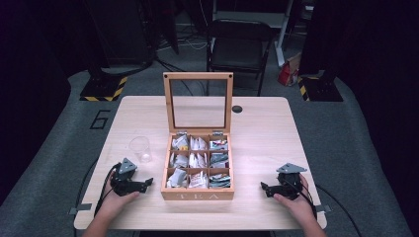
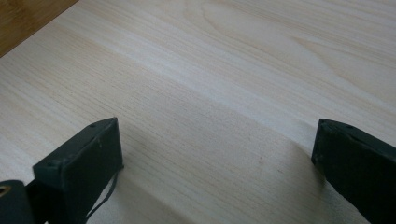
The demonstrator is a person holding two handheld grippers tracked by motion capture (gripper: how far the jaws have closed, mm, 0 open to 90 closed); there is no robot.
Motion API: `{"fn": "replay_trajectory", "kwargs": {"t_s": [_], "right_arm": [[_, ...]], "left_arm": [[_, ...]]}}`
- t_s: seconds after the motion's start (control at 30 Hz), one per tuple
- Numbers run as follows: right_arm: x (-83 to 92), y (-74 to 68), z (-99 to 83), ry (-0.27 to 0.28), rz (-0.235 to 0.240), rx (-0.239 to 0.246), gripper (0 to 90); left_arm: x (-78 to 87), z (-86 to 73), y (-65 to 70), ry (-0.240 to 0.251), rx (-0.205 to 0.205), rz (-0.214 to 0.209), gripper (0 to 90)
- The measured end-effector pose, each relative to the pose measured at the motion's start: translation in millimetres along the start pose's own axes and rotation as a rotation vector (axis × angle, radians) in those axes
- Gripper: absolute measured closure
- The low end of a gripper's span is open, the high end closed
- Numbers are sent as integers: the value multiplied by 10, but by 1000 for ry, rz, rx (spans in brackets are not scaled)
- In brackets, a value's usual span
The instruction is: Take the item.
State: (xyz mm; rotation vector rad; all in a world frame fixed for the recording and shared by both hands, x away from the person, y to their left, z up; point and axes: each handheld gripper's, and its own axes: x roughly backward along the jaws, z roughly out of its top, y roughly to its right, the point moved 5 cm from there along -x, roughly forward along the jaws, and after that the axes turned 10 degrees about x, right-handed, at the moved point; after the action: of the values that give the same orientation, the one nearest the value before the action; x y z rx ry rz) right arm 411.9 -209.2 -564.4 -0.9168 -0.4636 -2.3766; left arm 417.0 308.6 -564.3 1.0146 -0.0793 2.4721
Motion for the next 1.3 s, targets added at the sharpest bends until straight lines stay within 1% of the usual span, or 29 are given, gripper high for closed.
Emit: {"fn": "replay_trajectory", "kwargs": {"t_s": [0.07, 0.43, 0.57, 0.9, 0.93, 0.97, 1.0, 1.07, 1.1, 1.13, 1.23, 1.27, 1.3], "right_arm": [[0, 1, -1, -1, 1, 2, 10], [1, 1, -1, -1, 1, 2, 10], [0, 1, -1, 0, 1, 2, 10], [0, 1, 0, 0, 0, 1, 10], [-1, 0, 0, 0, -1, 0, 10], [-1, 0, 0, 0, -1, 0, 10], [-1, -2, 1, 1, 1, -2, 10], [-2, -1, 2, 1, -3, -4, 10], [-1, -1, 1, 0, 0, -1, 10], [0, 0, 0, 0, 1, 1, 10], [0, -1, 0, 0, 1, 0, 10], [0, 0, 1, 0, 0, -1, 10], [-1, 0, 0, 0, -1, 0, 10]], "left_arm": [[-3, 2, 2, 1, 5, 0, 101], [-2, 2, 2, -1, 7, 0, 103], [-4, 6, 0, 10, 11, 3, 109], [7, 5, -8, 1, 5, 7, 121], [13, 4, -11, 3, 13, 5, 135], [13, 4, -11, 3, 13, 5, 149], [14, 5, -11, 11, 24, 5, 156], [14, 5, -10, 12, 23, 5, 160], [15, 5, -15, 12, 11, 6, 165], [9, 6, -5, 23, 22, 5, 168], [11, 6, -1, 24, 21, 3, 182], [19, 9, -3, 22, 15, 8, 193], [27, 7, 4, 14, 23, 0, 202]]}}
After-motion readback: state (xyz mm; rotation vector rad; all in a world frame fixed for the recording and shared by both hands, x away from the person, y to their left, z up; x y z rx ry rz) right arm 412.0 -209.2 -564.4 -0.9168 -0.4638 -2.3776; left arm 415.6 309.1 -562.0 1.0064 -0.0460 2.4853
